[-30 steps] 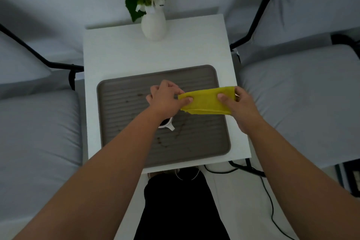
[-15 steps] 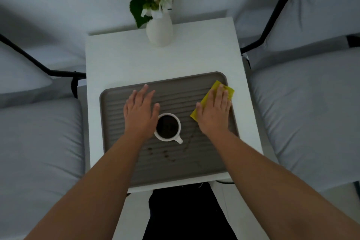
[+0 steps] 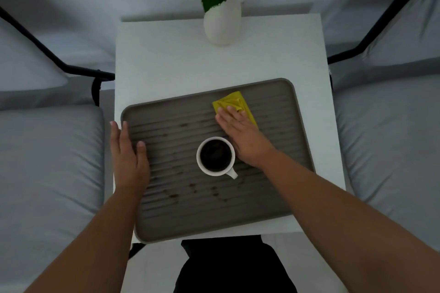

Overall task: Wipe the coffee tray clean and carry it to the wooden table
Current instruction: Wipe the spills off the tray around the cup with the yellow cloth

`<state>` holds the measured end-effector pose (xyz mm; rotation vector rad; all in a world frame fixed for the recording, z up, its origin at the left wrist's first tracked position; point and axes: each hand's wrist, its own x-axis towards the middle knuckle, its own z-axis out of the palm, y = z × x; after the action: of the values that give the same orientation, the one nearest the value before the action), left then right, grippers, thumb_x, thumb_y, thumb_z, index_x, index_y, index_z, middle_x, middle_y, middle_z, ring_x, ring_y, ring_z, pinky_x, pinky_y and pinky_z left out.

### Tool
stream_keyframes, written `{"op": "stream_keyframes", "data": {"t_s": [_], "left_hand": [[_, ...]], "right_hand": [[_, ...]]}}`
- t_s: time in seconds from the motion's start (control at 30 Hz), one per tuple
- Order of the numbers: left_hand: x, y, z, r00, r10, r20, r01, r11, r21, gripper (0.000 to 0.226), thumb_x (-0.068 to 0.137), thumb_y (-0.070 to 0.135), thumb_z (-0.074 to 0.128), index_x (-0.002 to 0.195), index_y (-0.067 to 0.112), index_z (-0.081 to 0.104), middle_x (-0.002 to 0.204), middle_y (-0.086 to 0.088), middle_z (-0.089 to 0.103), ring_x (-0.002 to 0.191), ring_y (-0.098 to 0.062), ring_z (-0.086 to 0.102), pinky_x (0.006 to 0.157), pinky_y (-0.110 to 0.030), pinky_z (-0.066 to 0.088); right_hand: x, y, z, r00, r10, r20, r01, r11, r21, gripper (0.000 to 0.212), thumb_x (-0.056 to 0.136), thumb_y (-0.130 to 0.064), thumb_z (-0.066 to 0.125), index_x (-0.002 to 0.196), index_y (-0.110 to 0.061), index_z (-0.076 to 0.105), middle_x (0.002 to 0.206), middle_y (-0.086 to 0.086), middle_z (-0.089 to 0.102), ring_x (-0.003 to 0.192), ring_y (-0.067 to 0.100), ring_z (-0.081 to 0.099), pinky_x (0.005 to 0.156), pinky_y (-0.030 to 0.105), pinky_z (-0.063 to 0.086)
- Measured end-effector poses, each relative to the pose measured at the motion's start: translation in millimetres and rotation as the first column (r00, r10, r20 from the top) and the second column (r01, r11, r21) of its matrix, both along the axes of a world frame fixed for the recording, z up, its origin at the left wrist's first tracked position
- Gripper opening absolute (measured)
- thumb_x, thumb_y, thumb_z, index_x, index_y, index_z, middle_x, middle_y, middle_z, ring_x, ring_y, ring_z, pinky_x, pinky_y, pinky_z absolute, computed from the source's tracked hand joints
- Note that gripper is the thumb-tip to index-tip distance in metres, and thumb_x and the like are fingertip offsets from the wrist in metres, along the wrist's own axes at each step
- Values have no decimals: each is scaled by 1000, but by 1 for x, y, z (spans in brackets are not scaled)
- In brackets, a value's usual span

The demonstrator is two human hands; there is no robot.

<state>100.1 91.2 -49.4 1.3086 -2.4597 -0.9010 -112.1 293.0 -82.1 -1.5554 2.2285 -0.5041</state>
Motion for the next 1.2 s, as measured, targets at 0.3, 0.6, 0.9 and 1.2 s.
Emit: {"op": "stream_keyframes", "data": {"t_s": [0.3,0.6,0.9,1.2], "left_hand": [[7,-7,-7,994,91,67,-93,996,18,52,98,2,38,149,7,30,144,-19,44,133,-35,39,113,-36,26],[8,-4,-6,991,95,91,-102,992,74,52,101,10,33,152,18,24,158,-17,23,148,-25,15,114,-26,10],[6,-2,-1,988,96,122,-108,989,100,52,102,11,31,153,21,21,159,-18,17,148,-32,13,119,-39,14],[2,-1,4,982,115,149,-138,979,152,52,103,13,29,153,27,20,160,-15,12,146,-38,13,117,-41,15]], "right_hand": [[-1,44,7,833,-553,11,553,833,8,56,93,-17,33,148,-12,26,157,9,18,145,30,4,118,51,6],[34,46,10,985,-141,104,142,990,4,60,82,-9,42,142,-9,38,151,7,33,143,25,15,116,49,14],[22,44,13,876,-471,99,481,862,-161,55,77,-5,34,127,0,55,131,17,56,128,34,43,116,32,20],[8,64,19,820,-565,86,571,799,-189,55,73,-5,32,119,0,61,123,19,60,121,26,46,114,25,21]]}}
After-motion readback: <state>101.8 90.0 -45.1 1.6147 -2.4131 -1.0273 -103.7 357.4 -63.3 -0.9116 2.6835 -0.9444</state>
